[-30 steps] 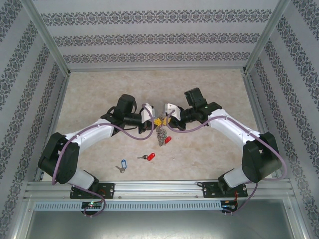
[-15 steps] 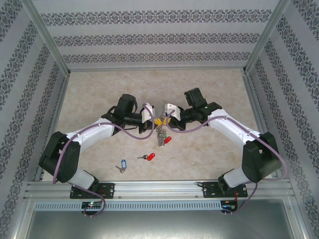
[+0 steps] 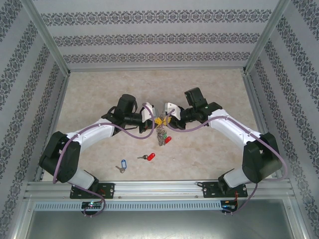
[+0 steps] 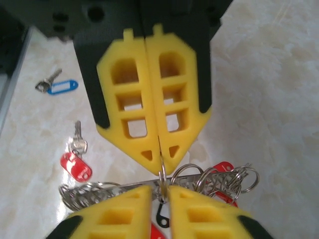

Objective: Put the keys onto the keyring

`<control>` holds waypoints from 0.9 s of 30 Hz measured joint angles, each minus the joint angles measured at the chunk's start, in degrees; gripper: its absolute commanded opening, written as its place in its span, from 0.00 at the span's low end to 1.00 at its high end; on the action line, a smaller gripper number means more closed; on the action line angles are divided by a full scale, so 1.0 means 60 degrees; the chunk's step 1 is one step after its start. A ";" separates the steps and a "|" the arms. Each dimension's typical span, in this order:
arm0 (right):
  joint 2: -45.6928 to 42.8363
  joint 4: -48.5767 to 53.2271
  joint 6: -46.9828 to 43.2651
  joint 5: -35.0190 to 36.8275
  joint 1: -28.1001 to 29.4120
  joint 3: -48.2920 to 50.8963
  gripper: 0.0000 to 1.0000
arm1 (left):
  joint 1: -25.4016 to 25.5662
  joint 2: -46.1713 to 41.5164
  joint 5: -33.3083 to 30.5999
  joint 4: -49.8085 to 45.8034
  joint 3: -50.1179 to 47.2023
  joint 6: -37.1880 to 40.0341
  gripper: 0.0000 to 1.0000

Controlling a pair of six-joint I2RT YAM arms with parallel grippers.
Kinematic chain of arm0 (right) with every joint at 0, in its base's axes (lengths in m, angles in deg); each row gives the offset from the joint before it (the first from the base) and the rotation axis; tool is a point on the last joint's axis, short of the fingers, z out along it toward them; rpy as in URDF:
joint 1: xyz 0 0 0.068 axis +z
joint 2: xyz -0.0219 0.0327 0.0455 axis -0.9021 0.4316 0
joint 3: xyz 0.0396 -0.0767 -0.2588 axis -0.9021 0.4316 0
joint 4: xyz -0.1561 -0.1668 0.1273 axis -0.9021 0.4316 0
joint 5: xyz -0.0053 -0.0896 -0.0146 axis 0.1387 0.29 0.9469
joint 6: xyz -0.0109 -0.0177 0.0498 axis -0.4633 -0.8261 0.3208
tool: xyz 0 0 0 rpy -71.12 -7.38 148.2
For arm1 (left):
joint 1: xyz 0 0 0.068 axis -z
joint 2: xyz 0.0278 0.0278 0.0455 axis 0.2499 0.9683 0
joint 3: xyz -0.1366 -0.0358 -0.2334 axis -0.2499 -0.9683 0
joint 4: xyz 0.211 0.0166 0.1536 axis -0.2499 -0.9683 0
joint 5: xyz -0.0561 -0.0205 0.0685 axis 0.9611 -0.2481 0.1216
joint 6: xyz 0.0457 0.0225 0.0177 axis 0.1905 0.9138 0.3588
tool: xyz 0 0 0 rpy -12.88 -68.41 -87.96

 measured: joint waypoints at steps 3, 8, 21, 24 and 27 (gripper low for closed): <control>-0.0568 -0.0142 0.0310 0.0007 -0.0004 0.0102 0.33 | -0.0022 0.0000 -0.0215 0.0368 -0.0168 -0.0448 0.00; -0.1756 -0.0499 0.1650 0.0328 -0.0117 0.0382 0.31 | -0.0153 -0.0040 -0.0514 0.0922 -0.0222 -0.1075 0.00; -0.2004 -0.2113 0.6317 0.2798 0.3337 0.2874 0.25 | -0.1770 -0.0597 -0.1370 0.1552 -0.0226 -0.2091 0.00; -0.1133 -0.2674 0.7435 0.3377 0.3883 0.3082 0.27 | -0.1974 -0.0816 -0.1621 0.1545 -0.0251 -0.2109 0.00; -0.0229 -0.2991 0.8746 0.3865 0.4419 0.3031 0.26 | -0.2146 -0.1111 -0.1902 0.1545 -0.0361 -0.2160 0.00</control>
